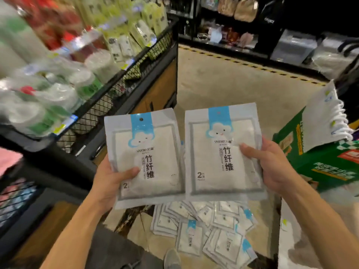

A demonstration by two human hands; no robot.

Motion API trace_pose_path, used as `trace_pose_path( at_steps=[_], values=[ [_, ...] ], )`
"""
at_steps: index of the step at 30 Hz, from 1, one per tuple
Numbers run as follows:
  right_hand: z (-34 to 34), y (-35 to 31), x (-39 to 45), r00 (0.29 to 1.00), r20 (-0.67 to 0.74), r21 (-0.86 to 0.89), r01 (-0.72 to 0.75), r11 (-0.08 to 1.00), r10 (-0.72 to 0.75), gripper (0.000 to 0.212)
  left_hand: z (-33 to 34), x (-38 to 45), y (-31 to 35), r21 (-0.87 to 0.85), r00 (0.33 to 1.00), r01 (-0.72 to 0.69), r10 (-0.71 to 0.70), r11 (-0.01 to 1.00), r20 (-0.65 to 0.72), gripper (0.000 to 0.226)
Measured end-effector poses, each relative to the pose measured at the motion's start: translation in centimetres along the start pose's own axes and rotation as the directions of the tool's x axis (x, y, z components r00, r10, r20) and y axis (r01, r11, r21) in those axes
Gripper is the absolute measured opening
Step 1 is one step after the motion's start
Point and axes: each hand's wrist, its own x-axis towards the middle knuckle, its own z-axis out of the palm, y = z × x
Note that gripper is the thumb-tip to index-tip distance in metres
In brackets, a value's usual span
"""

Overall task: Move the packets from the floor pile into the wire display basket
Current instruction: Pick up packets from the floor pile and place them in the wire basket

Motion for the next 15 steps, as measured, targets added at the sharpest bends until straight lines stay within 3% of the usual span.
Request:
trace_pose_path(
  at_steps=[7, 13, 15],
  values=[
    [9.3, -7.7, -3.9, 0.956, 0.288, -0.019, 0.072, 0.997, -0.063, 0.025, -5.1, -12.1, 9.5, -0.018, 0.953, -0.194, 0.184, 0.981, -0.239, 0.059],
    [15.4, -10.6, -6.1, 0.806, 0.586, -0.047, 0.136, 0.990, -0.083, 0.023, -5.7, -22.9, 11.4, 0.053, 0.815, -0.324, 0.307, 0.944, -0.491, 0.061],
    [17.2, -11.0, -7.3, 0.738, 0.669, -0.045, 0.150, 0.988, -0.082, 0.025, -5.6, -26.7, 10.9, 0.086, 0.752, -0.337, 0.323, 0.938, -0.575, 0.074]
  ],
)
